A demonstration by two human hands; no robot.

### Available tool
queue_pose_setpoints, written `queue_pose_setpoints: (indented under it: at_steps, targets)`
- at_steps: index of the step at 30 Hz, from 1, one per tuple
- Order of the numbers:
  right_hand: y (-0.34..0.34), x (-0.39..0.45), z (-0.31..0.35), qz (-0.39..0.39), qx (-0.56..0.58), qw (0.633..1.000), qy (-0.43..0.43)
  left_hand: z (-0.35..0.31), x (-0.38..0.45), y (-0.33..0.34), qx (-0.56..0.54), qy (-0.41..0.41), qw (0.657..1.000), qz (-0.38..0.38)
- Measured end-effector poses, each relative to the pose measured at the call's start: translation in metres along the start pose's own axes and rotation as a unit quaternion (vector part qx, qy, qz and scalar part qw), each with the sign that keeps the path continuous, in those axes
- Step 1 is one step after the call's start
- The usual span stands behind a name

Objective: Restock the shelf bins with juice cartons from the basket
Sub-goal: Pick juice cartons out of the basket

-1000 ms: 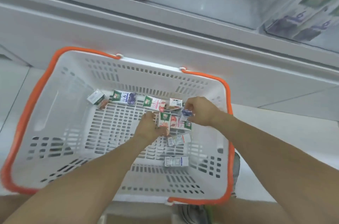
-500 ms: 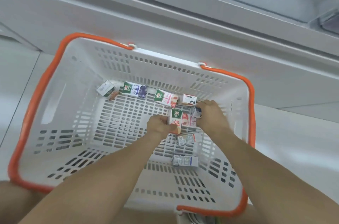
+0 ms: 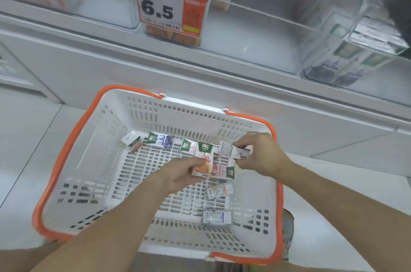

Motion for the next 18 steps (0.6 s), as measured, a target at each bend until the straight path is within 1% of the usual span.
queue_pose_setpoints:
  at_steps: [5,9,11,13,16,17,18]
  targets:
    - [-0.084,-0.039,0.061,-0.108,0.023,0.989,-0.099,-0.053,-0.037,0.051,-0.049,0.081,0.994,0.053]
    - [-0.132,-0.076,0.104,-0.189,0.023,0.965,-0.179,-0.105,-0.082,0.095,-0.071,0.146,0.982,0.096]
    - [-0.148,-0.089,0.122,-0.215,0.032,0.951,-0.22,-0.125,-0.104,0.116,-0.086,0.167,0.975,0.121]
    - [-0.159,-0.097,0.137,-0.238,0.032,0.935,-0.26,-0.142,-0.12,0.126,-0.079,0.196,0.969,0.127]
    - [-0.164,-0.113,0.155,-0.285,-0.008,0.894,-0.347,-0.159,-0.133,0.136,-0.062,0.239,0.96,0.136]
    - [-0.165,-0.118,0.158,-0.285,-0.011,0.886,-0.364,-0.163,-0.135,0.136,-0.057,0.254,0.956,0.133]
    - [-0.166,-0.12,0.159,-0.273,-0.004,0.888,-0.371,-0.167,-0.136,0.137,-0.053,0.267,0.954,0.128]
Point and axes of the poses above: each hand's wrist, its own x-axis towards the middle knuckle, its own y-axis out of the palm, z = x × y, the point moved 9 cm from there along x, towards the middle knuckle, and after that the axes turned 9 degrees about y, right-handed, at the moved point
